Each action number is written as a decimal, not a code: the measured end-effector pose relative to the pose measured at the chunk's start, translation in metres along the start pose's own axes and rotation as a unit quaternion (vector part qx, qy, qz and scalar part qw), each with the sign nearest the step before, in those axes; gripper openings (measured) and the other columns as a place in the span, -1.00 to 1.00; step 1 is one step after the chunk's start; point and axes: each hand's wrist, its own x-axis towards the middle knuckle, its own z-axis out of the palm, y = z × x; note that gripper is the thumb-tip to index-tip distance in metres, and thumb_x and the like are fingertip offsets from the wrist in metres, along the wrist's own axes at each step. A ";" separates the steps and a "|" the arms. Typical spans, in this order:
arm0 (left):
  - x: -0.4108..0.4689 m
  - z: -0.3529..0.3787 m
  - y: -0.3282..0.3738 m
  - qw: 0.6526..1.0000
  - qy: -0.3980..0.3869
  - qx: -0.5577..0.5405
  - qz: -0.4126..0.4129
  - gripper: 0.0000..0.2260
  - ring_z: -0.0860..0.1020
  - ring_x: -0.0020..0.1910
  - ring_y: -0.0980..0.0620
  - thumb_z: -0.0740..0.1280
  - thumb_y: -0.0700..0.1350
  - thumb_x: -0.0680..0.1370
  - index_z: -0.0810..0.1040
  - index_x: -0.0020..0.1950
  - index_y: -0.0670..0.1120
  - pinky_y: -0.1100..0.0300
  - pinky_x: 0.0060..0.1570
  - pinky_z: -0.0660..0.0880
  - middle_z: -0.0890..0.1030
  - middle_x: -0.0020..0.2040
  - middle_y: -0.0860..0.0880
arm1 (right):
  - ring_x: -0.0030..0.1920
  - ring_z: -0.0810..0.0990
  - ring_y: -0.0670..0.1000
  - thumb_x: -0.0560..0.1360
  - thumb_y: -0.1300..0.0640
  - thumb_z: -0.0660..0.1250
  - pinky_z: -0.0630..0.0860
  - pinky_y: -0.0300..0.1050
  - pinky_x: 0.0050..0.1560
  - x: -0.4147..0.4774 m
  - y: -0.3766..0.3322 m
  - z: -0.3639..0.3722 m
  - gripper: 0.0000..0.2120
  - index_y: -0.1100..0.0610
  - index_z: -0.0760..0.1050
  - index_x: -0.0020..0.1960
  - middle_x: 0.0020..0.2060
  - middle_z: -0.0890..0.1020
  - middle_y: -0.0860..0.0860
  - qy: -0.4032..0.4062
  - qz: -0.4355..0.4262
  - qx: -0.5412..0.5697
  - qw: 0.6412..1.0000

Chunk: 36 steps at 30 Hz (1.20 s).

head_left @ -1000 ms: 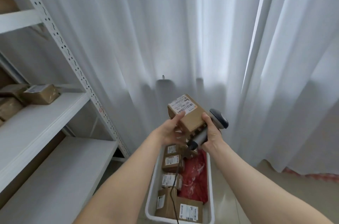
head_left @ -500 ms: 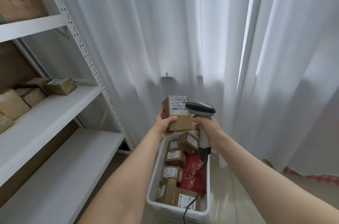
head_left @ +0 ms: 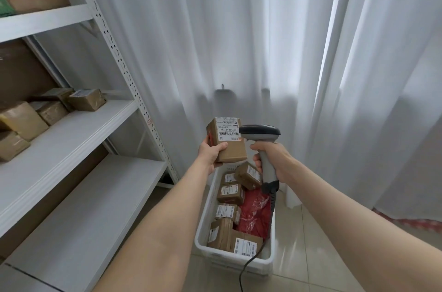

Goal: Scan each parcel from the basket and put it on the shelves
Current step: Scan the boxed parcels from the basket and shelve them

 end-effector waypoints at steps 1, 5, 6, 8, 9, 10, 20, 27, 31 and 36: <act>0.000 -0.003 0.001 1.000 0.004 0.002 -0.001 -0.40 0.52 -0.04 -0.06 0.41 -0.25 0.49 0.27 0.45 0.02 0.07 -0.27 0.48 0.52 0.10 -0.01 | -0.54 0.45 -0.01 0.50 0.22 0.35 0.45 -0.20 -0.49 -0.001 0.000 0.002 -0.91 0.23 0.47 -0.06 -0.50 0.52 0.06 0.000 0.001 -0.001 1.000; 0.001 -0.010 0.004 1.000 0.008 0.006 -0.004 -0.42 0.52 -0.04 -0.06 0.42 -0.25 0.49 0.29 0.43 0.01 0.05 -0.28 0.49 0.52 0.15 -0.06 | -0.54 0.45 -0.02 0.50 0.21 0.34 0.45 -0.20 -0.50 -0.004 -0.001 0.010 -0.91 0.22 0.47 -0.06 -0.51 0.52 0.04 -0.009 0.009 -0.008 1.000; 0.001 -0.011 0.005 1.000 0.008 0.007 -0.006 -0.43 0.51 -0.03 -0.07 0.42 -0.25 0.49 0.29 0.43 0.01 0.04 -0.28 0.49 0.51 0.15 -0.06 | -0.54 0.45 -0.02 0.50 0.21 0.34 0.45 -0.20 -0.49 -0.004 -0.002 0.012 -0.91 0.22 0.46 -0.05 -0.51 0.52 0.04 -0.011 0.010 -0.011 1.000; 0.000 -0.013 0.006 1.000 0.009 0.009 -0.008 -0.42 0.51 0.00 -0.09 0.42 -0.24 0.49 0.29 0.44 0.01 0.03 -0.28 0.49 0.50 0.14 -0.04 | -0.54 0.45 -0.03 0.51 0.22 0.33 0.45 -0.20 -0.49 -0.005 -0.003 0.014 -0.89 0.22 0.46 -0.01 -0.50 0.52 0.03 -0.015 0.012 -0.019 1.000; 0.000 -0.014 0.006 1.000 0.010 0.009 -0.007 -0.43 0.51 0.02 -0.10 0.41 -0.25 0.49 0.29 0.44 0.01 0.03 -0.28 0.49 0.50 0.15 -0.05 | -0.54 0.45 -0.03 0.51 0.22 0.32 0.45 -0.22 -0.49 -0.006 -0.004 0.015 -0.89 0.22 0.46 0.01 -0.51 0.51 0.03 -0.019 0.013 -0.021 1.000; 0.000 -0.015 0.007 1.000 0.010 0.010 -0.007 -0.43 0.50 0.04 -0.12 0.41 -0.25 0.49 0.29 0.43 0.01 0.03 -0.28 0.49 0.50 0.18 -0.05 | -0.55 0.44 -0.04 0.51 0.22 0.32 0.45 -0.23 -0.50 -0.006 -0.004 0.016 -0.89 0.22 0.45 0.01 -0.51 0.51 0.03 -0.022 0.013 -0.022 0.999; -0.005 -0.021 0.010 1.000 0.008 0.010 -0.012 -0.46 0.50 0.09 -0.15 0.40 -0.25 0.50 0.31 0.42 0.01 -0.04 -0.17 0.50 0.50 0.24 -0.11 | -0.56 0.44 -0.05 0.50 0.22 0.31 0.44 -0.26 -0.50 -0.014 -0.007 0.018 -0.92 0.21 0.46 -0.03 -0.52 0.50 0.02 -0.029 0.022 -0.022 0.999; -0.009 -0.025 0.010 1.000 0.017 0.011 -0.013 -0.47 0.49 0.08 -0.14 0.39 -0.26 0.50 0.31 0.42 0.01 -0.11 -0.08 0.49 0.50 0.21 -0.09 | -0.56 0.42 -0.04 0.49 0.23 0.30 0.42 -0.24 -0.51 -0.020 -0.007 0.016 -0.95 0.21 0.46 -0.06 -0.52 0.48 0.03 -0.033 0.025 -0.016 0.999; -0.012 -0.027 0.011 1.000 0.021 0.013 -0.014 -0.46 0.48 0.12 -0.17 0.39 -0.25 0.50 0.31 0.42 0.01 -0.13 -0.03 0.49 0.49 0.23 -0.11 | -0.57 0.42 -0.05 0.49 0.23 0.30 0.42 -0.24 -0.52 -0.023 -0.008 0.017 -0.94 0.21 0.46 -0.05 -0.52 0.48 0.03 -0.036 0.021 -0.022 0.999; -0.016 -0.029 0.010 0.999 0.023 0.018 -0.012 -0.47 0.49 0.12 -0.17 0.40 -0.24 0.50 0.31 0.42 0.00 -0.14 -0.02 0.49 0.50 0.24 -0.12 | -0.57 0.41 -0.05 0.49 0.23 0.29 0.42 -0.25 -0.52 -0.024 -0.005 0.021 -0.96 0.20 0.46 -0.08 -0.53 0.48 0.02 -0.046 0.023 -0.022 0.998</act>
